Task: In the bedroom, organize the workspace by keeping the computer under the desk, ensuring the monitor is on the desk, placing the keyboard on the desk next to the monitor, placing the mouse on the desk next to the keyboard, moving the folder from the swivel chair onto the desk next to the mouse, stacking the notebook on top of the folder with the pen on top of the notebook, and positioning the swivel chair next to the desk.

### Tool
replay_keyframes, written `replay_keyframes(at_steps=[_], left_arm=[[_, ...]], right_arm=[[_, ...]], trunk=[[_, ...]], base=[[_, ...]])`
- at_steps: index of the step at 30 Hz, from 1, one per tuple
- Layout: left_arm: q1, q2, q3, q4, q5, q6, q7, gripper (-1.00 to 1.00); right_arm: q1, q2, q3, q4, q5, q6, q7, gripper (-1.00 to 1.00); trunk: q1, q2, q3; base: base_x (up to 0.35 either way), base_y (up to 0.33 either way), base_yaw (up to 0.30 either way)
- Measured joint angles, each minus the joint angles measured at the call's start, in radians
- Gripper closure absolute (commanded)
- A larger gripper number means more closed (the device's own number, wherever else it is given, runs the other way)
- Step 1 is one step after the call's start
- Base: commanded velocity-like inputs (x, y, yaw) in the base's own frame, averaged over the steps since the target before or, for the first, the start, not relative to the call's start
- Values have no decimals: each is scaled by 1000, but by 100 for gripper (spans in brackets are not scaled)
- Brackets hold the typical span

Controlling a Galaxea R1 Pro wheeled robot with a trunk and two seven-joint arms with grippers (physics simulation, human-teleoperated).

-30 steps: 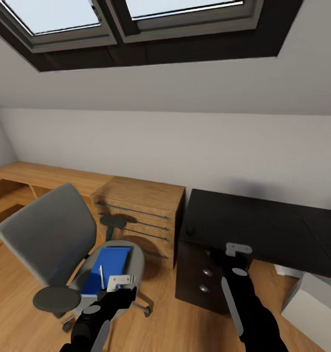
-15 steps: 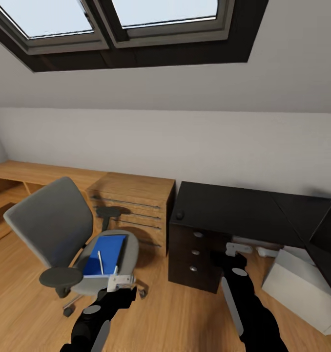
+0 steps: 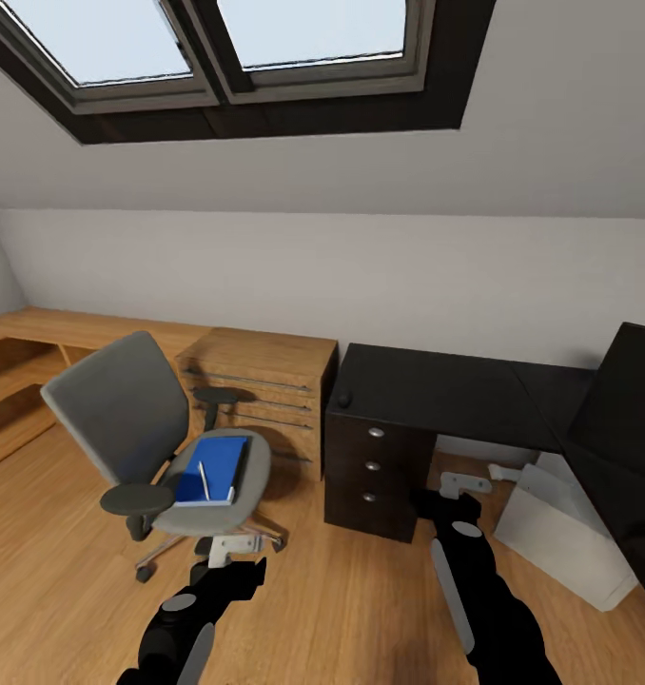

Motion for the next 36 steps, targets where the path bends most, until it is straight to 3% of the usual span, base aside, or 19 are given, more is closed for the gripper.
replay_keyframes(at_steps=[25,36], left_arm=[[0,0,0,2,0,0,0,-100],[0,0,0,1,0,0,0,-100]], right_arm=[[0,0,0,1,0,0,1,-100],[0,-1,0,1,0,-1,1,-100]], trunk=[[0,0,0],[0,0,0]], base=[[-126,-1,-208],[-275,-61,-52]])
